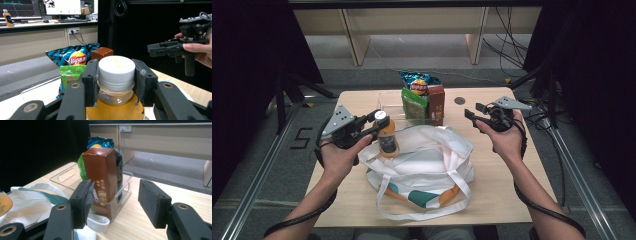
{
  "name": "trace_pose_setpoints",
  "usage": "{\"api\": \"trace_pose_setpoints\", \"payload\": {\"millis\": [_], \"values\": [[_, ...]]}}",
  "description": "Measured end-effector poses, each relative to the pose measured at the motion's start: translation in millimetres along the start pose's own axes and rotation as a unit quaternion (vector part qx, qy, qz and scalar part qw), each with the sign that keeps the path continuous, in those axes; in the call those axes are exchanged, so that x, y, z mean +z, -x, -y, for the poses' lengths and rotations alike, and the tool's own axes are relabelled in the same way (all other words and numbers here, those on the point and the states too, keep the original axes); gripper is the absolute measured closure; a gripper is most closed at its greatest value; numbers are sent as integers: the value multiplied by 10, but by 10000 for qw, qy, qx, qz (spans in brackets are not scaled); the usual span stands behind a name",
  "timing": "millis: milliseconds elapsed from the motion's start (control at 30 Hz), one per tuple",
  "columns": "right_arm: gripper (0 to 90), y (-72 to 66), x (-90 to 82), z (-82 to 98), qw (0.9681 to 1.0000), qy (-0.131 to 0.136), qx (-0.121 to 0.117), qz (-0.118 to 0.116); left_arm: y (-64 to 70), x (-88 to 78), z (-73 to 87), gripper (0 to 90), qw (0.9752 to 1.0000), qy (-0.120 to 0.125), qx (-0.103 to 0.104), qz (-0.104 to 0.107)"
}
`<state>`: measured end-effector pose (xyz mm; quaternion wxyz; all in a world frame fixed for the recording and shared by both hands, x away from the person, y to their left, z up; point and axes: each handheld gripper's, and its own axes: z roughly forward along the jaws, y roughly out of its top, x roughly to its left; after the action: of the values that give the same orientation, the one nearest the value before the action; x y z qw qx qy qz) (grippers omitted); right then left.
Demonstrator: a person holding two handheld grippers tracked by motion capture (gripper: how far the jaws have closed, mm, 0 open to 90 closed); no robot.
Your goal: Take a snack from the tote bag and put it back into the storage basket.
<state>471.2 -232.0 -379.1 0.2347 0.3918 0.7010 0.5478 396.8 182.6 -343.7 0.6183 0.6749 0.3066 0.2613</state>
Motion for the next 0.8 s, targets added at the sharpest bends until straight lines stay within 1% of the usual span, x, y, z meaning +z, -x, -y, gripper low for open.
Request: {"api": "trace_pose_setpoints", "payload": {"millis": [100, 133, 200, 233, 267, 300, 400, 467, 500, 633, 733, 800], "values": [[450, -14, -6, -5, 9999, -28, 119, -56, -10, 10, -32, 586, 10000, 54, -2, -7], [450, -15, -13, -7, 9999, -30, 111, 5, -12, 12, -39, 586, 10000, 63, -10, -9], [450, 1, -4, -6, 10000, 29, 3, 5, -21, 16, -58, 586, 10000, 77, 3, -36], [450, 2, -3, -7, 10000, 34, 6, 2, -27, 17, -66, 586, 10000, 76, 26, -35], [450, 3, -8, -9, 10000, 0, 8, 3, -27, 22, -73, 586, 9999, 100, 5, -40], [450, 4, -1, -4, 10000, 48, 10, -16, -32, 25, -83, 586, 9999, 102, 3, -39], [450, -9, -3, -4, 9999, -12, 108, -53, -51, 33, -104, 586, 9999, 116, 4, -59], [450, 11, -2, -3, 10000, 13, -64, 15, -63, 40, -121, 586, 9999, 142, 36, -79], [450, 12, -1, -3, 10000, 20, -71, 16, -64, 42, -125, 586, 9998, 152, 20, -81], [450, -5, -1, 2, 10000, 19, 77, 6, -92, 54, -157, 586, 9997, 202, 15, -112], [450, -3, -3, 2, 10000, 24, 79, 12, -108, 64, -181, 586, 9996, 225, 18, -141], [450, 8, -3, -2, 10000, 29, 32, -2, -118, 70, -197, 586, 9996, 227, 39, -154]]}}
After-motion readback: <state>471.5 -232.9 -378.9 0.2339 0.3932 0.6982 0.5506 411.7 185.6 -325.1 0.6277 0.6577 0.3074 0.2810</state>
